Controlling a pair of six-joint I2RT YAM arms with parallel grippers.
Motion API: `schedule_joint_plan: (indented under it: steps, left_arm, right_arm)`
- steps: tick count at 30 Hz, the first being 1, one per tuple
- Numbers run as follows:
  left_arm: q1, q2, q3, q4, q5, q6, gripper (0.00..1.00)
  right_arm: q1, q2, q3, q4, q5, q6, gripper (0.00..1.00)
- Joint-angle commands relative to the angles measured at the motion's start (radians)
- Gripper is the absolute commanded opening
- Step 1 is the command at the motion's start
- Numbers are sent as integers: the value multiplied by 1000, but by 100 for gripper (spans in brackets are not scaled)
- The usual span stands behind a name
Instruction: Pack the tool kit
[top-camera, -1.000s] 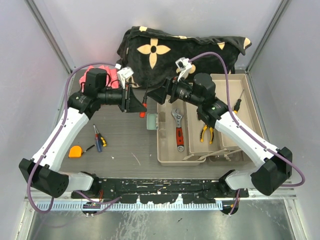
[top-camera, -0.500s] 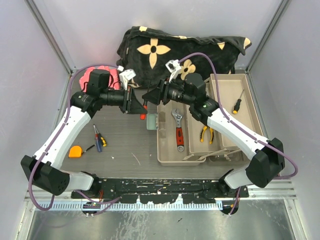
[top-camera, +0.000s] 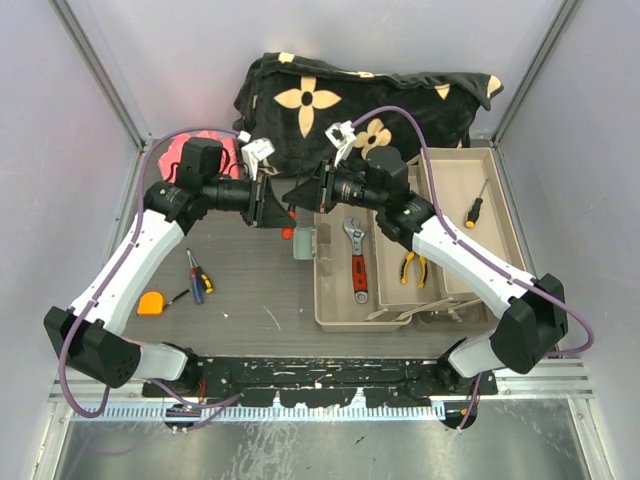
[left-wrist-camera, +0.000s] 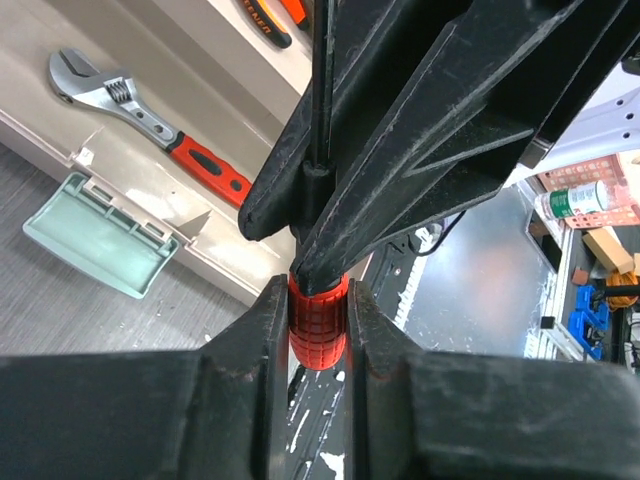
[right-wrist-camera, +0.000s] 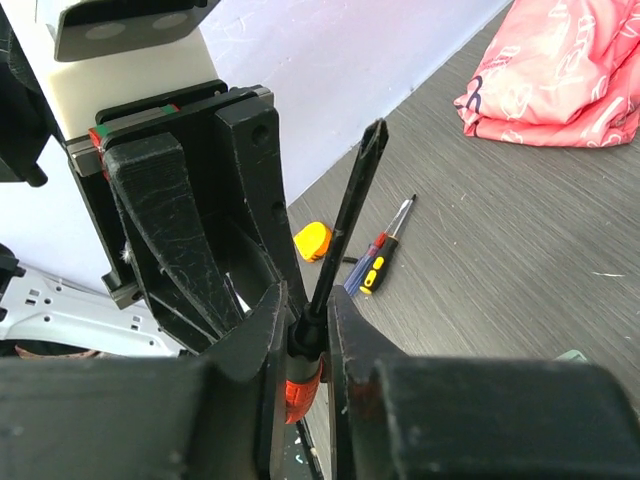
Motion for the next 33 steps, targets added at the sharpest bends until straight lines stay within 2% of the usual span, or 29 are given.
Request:
schedule_joint_plan:
  steps: [1,4,6,12,17,19,26,33]
  left_arm:
    - [-2,-8,56,39,-37,5,26]
    - [0,-25,56,41,-99,15,50]
    - [4,-38,48,52,-125,13,55]
    - [16,-68,21,72,-157,4,56]
    - [22,-111,-9,70,-174,18,56]
    - [23,-121,-24,66,-180,25,55]
    - [23,-139,-43,30,-189,56,54]
    - [24,-175,-66,-7,-207,104,54]
  right_arm:
    - [11,-17,67,-22,44,-38,1]
    - [9,-40,116,-144,135,-116,1]
    - [1,-55,165,-238,203,-166,1]
    - [-137,-88,316,-508,328,-275,1]
    - [-293,-83,463,-811,604,-413,1]
    - [-366,-77,489,-897,656,-446,1]
    - [-548,-95,351,-953,710,-486,1]
    - [-606,-78,292,-938,728,-487,1]
